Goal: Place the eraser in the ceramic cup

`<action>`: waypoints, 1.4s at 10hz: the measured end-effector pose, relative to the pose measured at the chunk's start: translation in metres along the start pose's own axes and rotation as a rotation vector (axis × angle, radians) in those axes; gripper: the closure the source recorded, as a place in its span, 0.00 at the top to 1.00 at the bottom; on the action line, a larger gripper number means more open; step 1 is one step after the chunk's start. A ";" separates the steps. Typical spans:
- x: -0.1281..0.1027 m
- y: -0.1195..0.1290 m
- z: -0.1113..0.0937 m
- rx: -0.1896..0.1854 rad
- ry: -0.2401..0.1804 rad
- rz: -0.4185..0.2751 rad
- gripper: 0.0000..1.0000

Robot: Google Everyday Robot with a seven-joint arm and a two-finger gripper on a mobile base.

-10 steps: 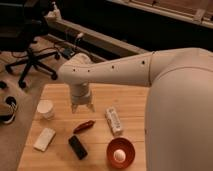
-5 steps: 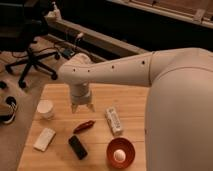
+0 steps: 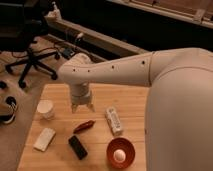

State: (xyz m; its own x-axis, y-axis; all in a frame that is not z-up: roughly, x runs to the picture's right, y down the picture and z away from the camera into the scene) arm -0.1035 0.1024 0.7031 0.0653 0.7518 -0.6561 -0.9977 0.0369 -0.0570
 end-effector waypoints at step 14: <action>-0.001 0.002 0.001 -0.002 -0.016 -0.015 0.65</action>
State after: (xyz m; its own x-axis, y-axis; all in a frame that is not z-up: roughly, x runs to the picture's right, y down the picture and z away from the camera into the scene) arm -0.1053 0.1025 0.7041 0.0798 0.7613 -0.6434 -0.9966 0.0469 -0.0681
